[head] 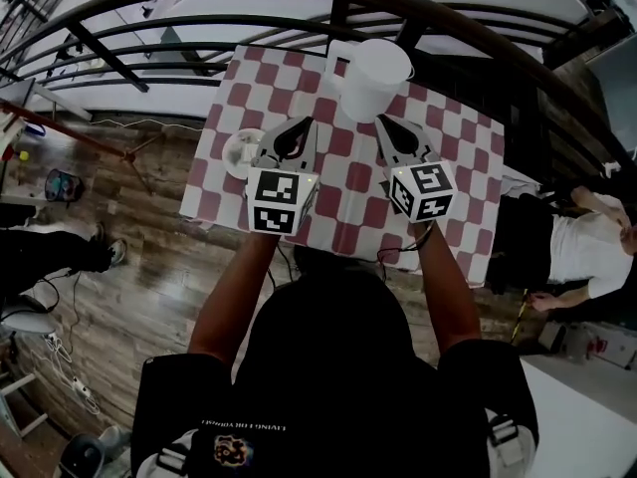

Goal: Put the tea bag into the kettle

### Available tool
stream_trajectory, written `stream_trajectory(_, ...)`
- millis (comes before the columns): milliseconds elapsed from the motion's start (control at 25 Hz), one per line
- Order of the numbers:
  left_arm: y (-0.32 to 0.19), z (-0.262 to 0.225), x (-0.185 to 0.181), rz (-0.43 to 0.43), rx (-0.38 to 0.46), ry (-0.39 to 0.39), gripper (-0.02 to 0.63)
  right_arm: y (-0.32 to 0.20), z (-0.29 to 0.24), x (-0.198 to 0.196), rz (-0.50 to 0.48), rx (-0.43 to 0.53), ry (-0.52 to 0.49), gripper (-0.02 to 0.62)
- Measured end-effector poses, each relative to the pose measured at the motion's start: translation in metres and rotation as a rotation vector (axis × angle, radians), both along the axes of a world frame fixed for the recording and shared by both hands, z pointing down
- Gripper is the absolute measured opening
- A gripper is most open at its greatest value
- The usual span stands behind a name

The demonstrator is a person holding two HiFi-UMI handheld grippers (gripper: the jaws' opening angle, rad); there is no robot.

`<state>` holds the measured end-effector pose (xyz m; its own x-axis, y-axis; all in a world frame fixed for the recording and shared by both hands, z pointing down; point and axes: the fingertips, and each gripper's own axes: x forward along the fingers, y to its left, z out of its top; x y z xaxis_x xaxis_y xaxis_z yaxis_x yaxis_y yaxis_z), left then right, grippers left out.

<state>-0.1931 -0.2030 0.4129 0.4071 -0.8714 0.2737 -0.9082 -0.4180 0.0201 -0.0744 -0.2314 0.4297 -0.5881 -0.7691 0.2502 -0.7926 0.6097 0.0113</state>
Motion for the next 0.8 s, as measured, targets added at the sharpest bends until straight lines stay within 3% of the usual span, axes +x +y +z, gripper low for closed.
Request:
stream_trajectory(400, 0.024, -0.003, 0.003, -0.037, 0.005, 0.013, 0.003, 0.022, -0.004, -0.006, -0.053, 0.006, -0.016, 0.015)
stream_trajectory(800, 0.054, 0.001, 0.032, -0.108, -0.005, 0.016, 0.003, 0.047, -0.008, 0.021, -0.123, 0.003, -0.031, 0.015)
